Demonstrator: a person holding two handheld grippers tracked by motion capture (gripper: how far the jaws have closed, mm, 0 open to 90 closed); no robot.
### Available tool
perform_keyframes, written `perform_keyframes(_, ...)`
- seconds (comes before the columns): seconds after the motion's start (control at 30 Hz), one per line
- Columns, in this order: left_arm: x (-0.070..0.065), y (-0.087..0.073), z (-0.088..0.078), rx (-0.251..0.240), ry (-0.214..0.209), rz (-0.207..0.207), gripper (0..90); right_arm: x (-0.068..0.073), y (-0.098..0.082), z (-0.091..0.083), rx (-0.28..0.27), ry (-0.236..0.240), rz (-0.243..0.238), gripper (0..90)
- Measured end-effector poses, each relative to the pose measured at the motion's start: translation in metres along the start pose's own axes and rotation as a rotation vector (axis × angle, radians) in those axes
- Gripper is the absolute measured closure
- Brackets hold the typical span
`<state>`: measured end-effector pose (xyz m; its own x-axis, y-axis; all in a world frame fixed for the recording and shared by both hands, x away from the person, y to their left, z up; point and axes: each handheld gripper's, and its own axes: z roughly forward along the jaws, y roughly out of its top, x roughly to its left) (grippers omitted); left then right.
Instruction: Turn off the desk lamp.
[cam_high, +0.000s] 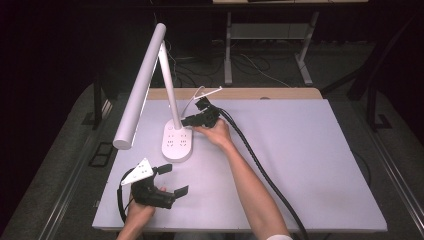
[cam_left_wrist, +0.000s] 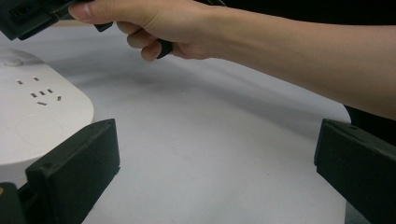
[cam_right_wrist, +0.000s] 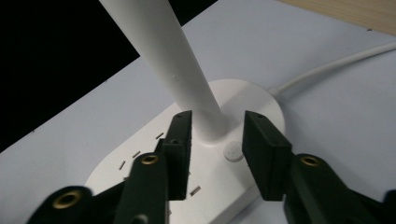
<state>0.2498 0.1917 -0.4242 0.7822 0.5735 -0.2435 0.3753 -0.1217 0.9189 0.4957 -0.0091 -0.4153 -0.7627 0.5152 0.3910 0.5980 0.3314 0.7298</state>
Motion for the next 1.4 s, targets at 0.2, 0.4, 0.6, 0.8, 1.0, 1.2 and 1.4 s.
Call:
perform_keyframes(0.2,0.000,0.000,-0.001,0.000,0.001,0.002,0.0,-0.002,-0.003,0.007,0.006,0.005,0.008,84.5)
perform_keyframes(0.4,0.002,0.000,0.001,0.007,0.002,0.002,0.0,-0.007,-0.006,0.014,-0.011,-0.008,0.039,89.9)
perform_keyframes(0.6,0.003,0.000,0.000,0.004,0.008,-0.001,0.0,-0.009,-0.009,0.019,-0.002,-0.018,0.040,90.0)
perform_keyframes(0.8,0.004,0.000,-0.004,-0.007,0.018,-0.011,0.0,-0.008,-0.013,0.020,-0.011,-0.030,0.026,90.0)
perform_keyframes(1.0,0.006,0.000,-0.003,-0.008,0.017,-0.013,0.0,-0.003,-0.010,0.019,0.002,-0.062,0.011,90.0)
perform_keyframes(1.2,0.006,0.000,-0.002,-0.004,0.017,-0.011,0.0,-0.002,-0.009,0.018,0.004,-0.067,0.004,90.0)
perform_keyframes(1.4,0.006,0.000,-0.002,-0.006,0.017,-0.011,0.0,-0.003,-0.010,0.019,0.001,-0.063,0.009,90.0)
